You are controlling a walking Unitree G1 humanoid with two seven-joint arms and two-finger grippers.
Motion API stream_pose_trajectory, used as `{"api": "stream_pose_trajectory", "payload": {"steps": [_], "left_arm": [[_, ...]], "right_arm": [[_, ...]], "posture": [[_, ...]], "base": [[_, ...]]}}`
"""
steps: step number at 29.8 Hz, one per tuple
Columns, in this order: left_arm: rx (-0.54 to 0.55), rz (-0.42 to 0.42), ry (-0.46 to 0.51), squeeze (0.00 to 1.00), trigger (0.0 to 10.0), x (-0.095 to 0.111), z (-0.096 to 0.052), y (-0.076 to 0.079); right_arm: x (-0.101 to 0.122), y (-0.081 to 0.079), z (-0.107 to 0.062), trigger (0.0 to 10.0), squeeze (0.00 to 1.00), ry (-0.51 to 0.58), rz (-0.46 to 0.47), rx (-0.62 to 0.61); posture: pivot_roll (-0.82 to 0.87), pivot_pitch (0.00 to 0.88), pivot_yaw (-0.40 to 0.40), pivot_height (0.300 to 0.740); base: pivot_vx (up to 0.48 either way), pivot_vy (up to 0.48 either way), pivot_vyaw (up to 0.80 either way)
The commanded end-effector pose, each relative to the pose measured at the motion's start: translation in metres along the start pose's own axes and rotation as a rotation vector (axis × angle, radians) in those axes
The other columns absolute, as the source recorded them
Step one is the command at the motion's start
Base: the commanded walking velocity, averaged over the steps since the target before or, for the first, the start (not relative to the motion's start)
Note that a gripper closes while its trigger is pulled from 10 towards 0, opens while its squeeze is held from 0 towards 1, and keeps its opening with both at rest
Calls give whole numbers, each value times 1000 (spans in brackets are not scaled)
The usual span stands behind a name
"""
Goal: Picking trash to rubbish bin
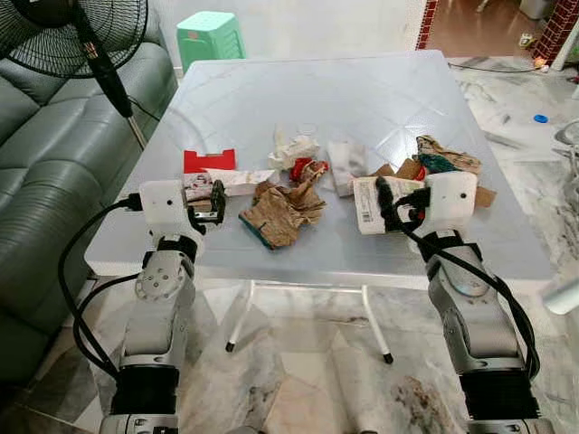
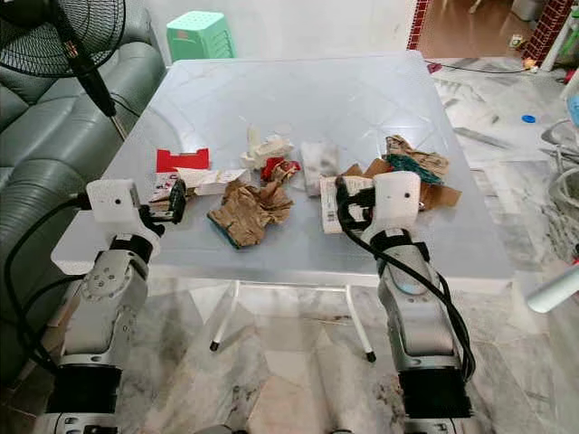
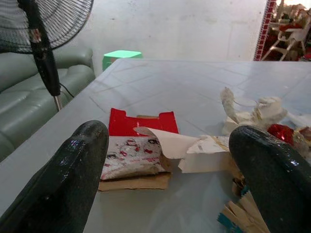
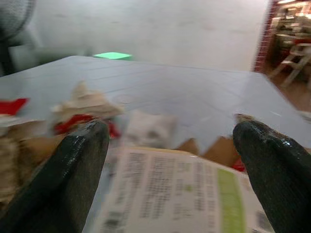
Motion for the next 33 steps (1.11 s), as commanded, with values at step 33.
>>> {"api": "stream_pose_trajectory", "payload": {"steps": [33], "left_arm": [[88, 86, 31, 0, 10000, -14, -53, -7]], "right_arm": [[-1, -70, -19, 10000, 0, 10, 32, 432]], "posture": [[6, 134, 40, 740]], "base": [[0, 0, 0]]}}
Point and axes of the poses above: a point about 5 cm out from each wrist's last joint towards the gripper, its own z axis pointing out of the wrist towards the gripper, its own x axis along the axis of the wrist's last joint, y = z × x, the point moved 2 cm from there along z, pointing out of the wrist towards the gripper, and after that the axes turned 15 degrees about -z, right-handed, at the moved point
